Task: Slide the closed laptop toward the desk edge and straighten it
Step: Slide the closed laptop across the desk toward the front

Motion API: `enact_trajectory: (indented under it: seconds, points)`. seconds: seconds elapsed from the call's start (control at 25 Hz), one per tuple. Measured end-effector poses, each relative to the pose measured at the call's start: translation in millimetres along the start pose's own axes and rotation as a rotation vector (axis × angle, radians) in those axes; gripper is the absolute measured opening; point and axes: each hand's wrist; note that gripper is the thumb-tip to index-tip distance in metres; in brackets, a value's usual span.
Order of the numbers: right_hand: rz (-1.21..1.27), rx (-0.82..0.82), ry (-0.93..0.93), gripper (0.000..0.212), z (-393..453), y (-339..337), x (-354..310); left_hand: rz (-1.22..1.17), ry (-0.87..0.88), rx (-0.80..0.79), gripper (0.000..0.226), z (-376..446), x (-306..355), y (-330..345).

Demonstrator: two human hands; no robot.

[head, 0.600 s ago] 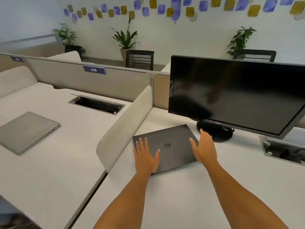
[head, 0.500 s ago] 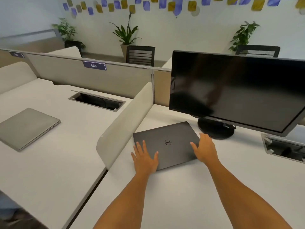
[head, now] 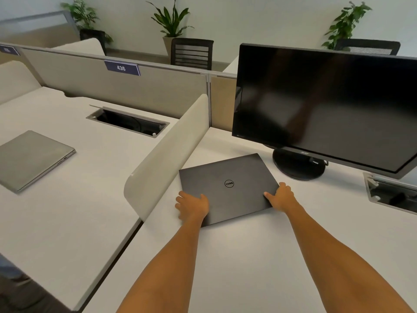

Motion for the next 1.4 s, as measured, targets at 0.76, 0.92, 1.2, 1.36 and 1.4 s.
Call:
enact_trajectory:
  seconds: [0.76,0.92,1.2,1.36,1.4]
  points:
    - [0.083,0.001,0.208,0.09,20,-11,4,-0.401,-0.219,-0.23,0.067,26,-10,-20]
    - [0.056,0.064,0.158,0.082,-8,-7,34,-0.378,-0.221,-0.242,0.076,15,-14,-12]
    - [0.061,0.171,0.144,0.084,-65,-21,77,-0.38,-0.167,-0.328,0.08,-17,-22,-11]
    - [0.061,0.213,0.178,0.086,-104,-33,110,-0.32,-0.112,-0.46,0.09,-43,-25,-7]
    - [0.061,0.22,0.186,0.086,-113,-35,118,-0.308,-0.108,-0.493,0.099,-49,-27,-5]
Point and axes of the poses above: each hand's wrist, its own z-axis towards the middle knuckle, its own y-axis out of the palm, x = y × z, and after that the axes turned 13 degrees about z, right-handed
